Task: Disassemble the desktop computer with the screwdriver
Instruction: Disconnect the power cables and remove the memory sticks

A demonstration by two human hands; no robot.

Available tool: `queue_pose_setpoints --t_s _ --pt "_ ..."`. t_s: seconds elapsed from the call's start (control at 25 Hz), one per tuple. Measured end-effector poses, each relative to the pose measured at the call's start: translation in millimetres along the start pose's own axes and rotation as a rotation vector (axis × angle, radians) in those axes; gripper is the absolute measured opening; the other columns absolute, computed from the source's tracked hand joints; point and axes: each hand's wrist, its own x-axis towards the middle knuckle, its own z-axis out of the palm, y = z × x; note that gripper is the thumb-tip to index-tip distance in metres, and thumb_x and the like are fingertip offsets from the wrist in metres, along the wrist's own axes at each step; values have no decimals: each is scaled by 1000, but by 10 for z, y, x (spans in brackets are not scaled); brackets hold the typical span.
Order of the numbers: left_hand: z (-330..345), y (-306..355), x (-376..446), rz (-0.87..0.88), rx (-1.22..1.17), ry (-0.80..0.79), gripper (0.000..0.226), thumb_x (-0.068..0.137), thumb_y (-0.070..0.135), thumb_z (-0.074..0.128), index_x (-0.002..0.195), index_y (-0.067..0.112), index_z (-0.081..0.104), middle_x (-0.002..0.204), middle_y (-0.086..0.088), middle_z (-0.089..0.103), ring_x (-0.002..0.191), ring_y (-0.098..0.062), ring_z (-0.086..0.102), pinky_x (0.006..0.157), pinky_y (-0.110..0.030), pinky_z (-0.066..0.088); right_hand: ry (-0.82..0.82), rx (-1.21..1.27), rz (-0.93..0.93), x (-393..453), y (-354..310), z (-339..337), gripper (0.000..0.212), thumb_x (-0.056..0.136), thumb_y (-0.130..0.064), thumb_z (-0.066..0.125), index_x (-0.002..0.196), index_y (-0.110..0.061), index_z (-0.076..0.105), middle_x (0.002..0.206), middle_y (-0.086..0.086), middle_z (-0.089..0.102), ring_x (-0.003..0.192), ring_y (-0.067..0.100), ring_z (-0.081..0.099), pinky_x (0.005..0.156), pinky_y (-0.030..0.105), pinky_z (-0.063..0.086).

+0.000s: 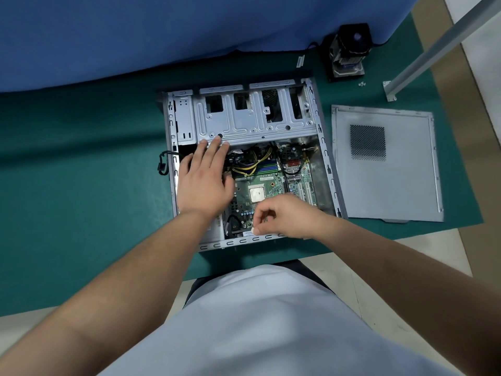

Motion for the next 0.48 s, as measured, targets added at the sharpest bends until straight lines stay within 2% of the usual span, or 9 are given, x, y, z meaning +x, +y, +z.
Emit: queue_pose_setpoints --t_s 0.16,0.24,0.36,0.4,0.48 --pt "3 -9 9 -8 -9 17 66 90 38 43 155 27 38 166 7 31 155 -19 22 123 -45 22 23 -1 -17 -37 68 18 6 86 -31 82 89 -30 77 79 -12 72 73 9 66 68 28 56" --pt "11 -4 9 -15 -8 22 66 90 38 43 155 28 38 166 8 32 155 -18 23 122 -45 22 16 9 -30 -60 116 -6 6 88 -26 80 91 -30 77 82 -11 74 77 6 68 68 21 54" --pt "24 -4 13 -23 -6 24 67 88 37 45 154 29 39 166 10 32 154 -16 24 122 -44 23 16 11 -33 -73 164 -51 9 90 -21 77 92 -29 78 80 -20 72 76 -2 67 65 10 47" --pt "27 -2 14 -26 -4 25 67 88 37 46 154 30 38 165 10 32 154 -16 24 121 -43 22 3 10 -33 -71 162 -73 8 90 -21 77 93 -28 78 78 -21 71 75 -3 66 65 10 47" --pt "21 1 14 -32 -1 26 67 88 35 47 154 31 38 165 11 32 154 -15 24 121 -42 22 -27 -38 -54 -57 128 -154 6 91 -24 75 96 -28 77 81 -18 71 76 -2 66 70 18 52"
